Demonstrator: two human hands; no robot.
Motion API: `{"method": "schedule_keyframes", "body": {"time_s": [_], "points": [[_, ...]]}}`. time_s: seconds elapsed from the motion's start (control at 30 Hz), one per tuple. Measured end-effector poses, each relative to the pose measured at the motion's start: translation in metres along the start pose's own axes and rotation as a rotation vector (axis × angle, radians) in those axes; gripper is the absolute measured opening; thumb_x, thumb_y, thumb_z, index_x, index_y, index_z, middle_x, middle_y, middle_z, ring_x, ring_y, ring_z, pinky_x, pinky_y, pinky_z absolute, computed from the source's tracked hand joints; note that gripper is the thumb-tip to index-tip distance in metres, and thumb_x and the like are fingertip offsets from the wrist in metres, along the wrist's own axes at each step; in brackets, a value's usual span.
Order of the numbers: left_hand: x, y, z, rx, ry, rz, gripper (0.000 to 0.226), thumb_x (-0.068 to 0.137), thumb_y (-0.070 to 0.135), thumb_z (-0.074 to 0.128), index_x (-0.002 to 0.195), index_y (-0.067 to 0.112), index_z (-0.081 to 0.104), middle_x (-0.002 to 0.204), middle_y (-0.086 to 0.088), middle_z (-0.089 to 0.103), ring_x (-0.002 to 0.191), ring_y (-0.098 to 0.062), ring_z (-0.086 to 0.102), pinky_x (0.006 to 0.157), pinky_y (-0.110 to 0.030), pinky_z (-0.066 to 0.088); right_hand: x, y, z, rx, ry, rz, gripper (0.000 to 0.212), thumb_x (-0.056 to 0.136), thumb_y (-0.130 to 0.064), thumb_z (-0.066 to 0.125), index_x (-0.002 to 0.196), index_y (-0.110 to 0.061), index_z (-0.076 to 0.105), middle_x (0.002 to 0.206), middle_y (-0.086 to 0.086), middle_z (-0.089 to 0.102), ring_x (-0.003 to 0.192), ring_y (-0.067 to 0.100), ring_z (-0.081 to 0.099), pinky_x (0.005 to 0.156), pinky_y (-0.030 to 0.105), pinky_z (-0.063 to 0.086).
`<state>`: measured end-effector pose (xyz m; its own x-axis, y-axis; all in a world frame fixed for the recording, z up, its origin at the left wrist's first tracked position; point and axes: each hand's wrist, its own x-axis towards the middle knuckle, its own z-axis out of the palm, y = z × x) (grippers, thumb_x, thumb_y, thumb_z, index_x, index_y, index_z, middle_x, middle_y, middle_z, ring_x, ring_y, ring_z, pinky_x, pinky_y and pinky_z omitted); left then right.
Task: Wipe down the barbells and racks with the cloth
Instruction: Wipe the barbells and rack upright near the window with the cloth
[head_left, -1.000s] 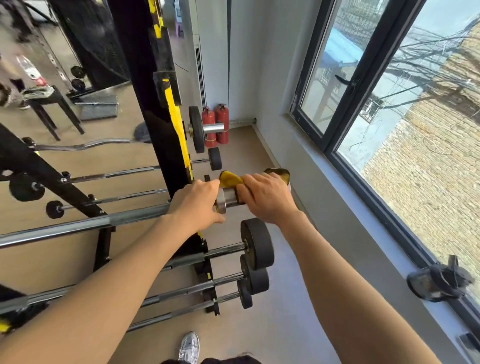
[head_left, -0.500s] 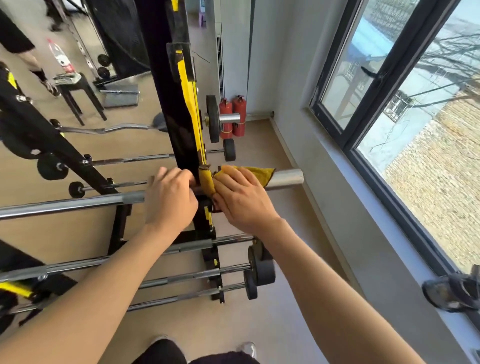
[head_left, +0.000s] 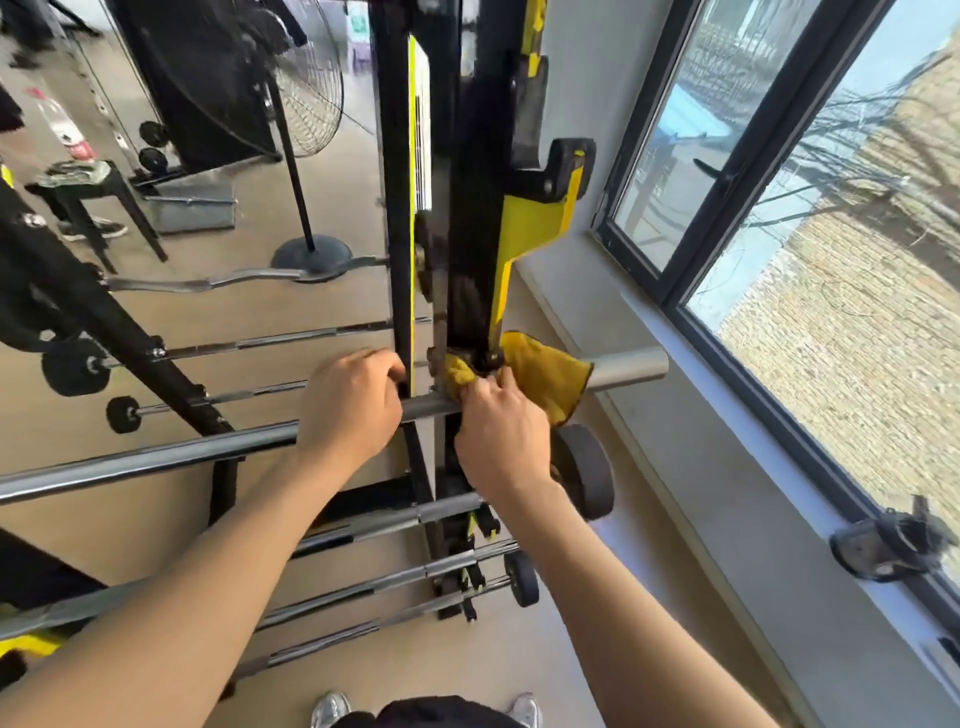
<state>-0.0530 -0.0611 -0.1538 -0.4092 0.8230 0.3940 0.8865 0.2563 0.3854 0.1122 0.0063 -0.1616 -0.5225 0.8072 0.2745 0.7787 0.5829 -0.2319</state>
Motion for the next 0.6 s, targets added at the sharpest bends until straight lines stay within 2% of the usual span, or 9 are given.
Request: {"method": "schedule_keyframes", "body": {"time_s": [0.07, 0.13, 0.2, 0.27, 0.33, 0.43, 0.53, 0.6], "points": [[0.007, -0.018, -0.006, -0.099, -0.020, -0.087, 0.030, 0.099, 0.011, 0.049, 0.094, 0.019, 0.078, 0.092, -0.004, 0.077, 0.082, -0.027, 0.070, 0.068, -0.033, 0.053, -0.011, -0.030, 0.029, 0.009, 0.027, -0.059, 0.026, 0.092, -0.009, 0.063, 0.117, -0.004, 0.069, 0.133, 0.020, 0.068, 0.136, 0.040, 0.056, 0.105, 0.051, 0.054], [0.015, -0.037, -0.007, -0.206, -0.011, -0.138, 0.035, 0.094, 0.025, 0.038, 0.081, 0.029, 0.071, 0.086, -0.003, 0.076, 0.079, -0.029, 0.069, 0.072, -0.040, 0.057, -0.017, -0.060, 0.049, 0.140, 0.049, -0.229, 0.032, 0.096, -0.010, 0.060, 0.127, -0.007, 0.067, 0.141, 0.013, 0.065, 0.140, 0.032, 0.054, 0.116, 0.048, 0.045], [0.015, -0.047, -0.015, -0.195, -0.038, -0.168, 0.039, 0.088, 0.028, 0.033, 0.081, 0.026, 0.071, 0.085, -0.002, 0.076, 0.080, -0.029, 0.068, 0.073, -0.042, 0.057, -0.017, -0.084, 0.053, 0.314, 0.027, -0.397, 0.025, 0.099, -0.011, 0.058, 0.121, -0.010, 0.070, 0.130, 0.009, 0.071, 0.130, 0.027, 0.061, 0.116, 0.043, 0.042], [0.013, -0.055, -0.026, -0.184, -0.060, -0.149, 0.040, 0.089, 0.026, 0.036, 0.087, 0.023, 0.076, 0.088, -0.001, 0.077, 0.082, -0.029, 0.068, 0.072, -0.040, 0.056, -0.009, -0.087, 0.049, 0.372, -0.012, -0.446, 0.020, 0.105, -0.019, 0.054, 0.113, -0.013, 0.071, 0.116, 0.005, 0.074, 0.114, 0.025, 0.064, 0.108, 0.042, 0.046], [0.010, -0.067, -0.031, -0.180, -0.086, -0.079, 0.041, 0.090, 0.026, 0.036, 0.089, 0.022, 0.077, 0.087, -0.003, 0.077, 0.081, -0.029, 0.068, 0.070, -0.037, 0.055, 0.003, -0.062, 0.047, 0.185, -0.007, -0.351, 0.031, 0.110, -0.033, 0.043, 0.114, -0.020, 0.071, 0.112, -0.001, 0.073, 0.106, 0.024, 0.063, 0.102, 0.041, 0.046], [0.004, -0.084, -0.033, -0.191, -0.137, -0.028, 0.043, 0.092, 0.026, 0.037, 0.094, 0.019, 0.079, 0.086, -0.005, 0.077, 0.076, -0.028, 0.069, 0.063, -0.033, 0.048, 0.008, -0.031, 0.044, -0.076, 0.024, -0.128, 0.040, 0.112, -0.041, 0.034, 0.107, -0.022, 0.069, 0.106, -0.002, 0.068, 0.103, 0.025, 0.059, 0.102, 0.040, 0.043], [-0.002, -0.095, -0.033, -0.176, -0.192, -0.006, 0.032, 0.101, 0.018, 0.047, 0.102, 0.020, 0.078, 0.091, -0.005, 0.078, 0.074, -0.024, 0.067, 0.063, -0.028, 0.041, -0.001, -0.074, 0.057, -0.063, 0.122, 0.007, 0.039, 0.110, -0.040, 0.036, 0.098, -0.020, 0.067, 0.100, 0.000, 0.067, 0.101, 0.028, 0.057, 0.103, 0.045, 0.041], [-0.005, -0.100, -0.033, -0.160, -0.189, -0.008, 0.028, 0.102, 0.019, 0.049, 0.103, 0.022, 0.077, 0.095, -0.004, 0.079, 0.077, -0.023, 0.067, 0.064, -0.027, 0.041, -0.013, -0.116, 0.072, 0.035, 0.113, -0.094, 0.030, 0.106, -0.037, 0.042, 0.108, -0.019, 0.067, 0.106, 0.000, 0.067, 0.106, 0.027, 0.056, 0.108, 0.047, 0.037]]}}
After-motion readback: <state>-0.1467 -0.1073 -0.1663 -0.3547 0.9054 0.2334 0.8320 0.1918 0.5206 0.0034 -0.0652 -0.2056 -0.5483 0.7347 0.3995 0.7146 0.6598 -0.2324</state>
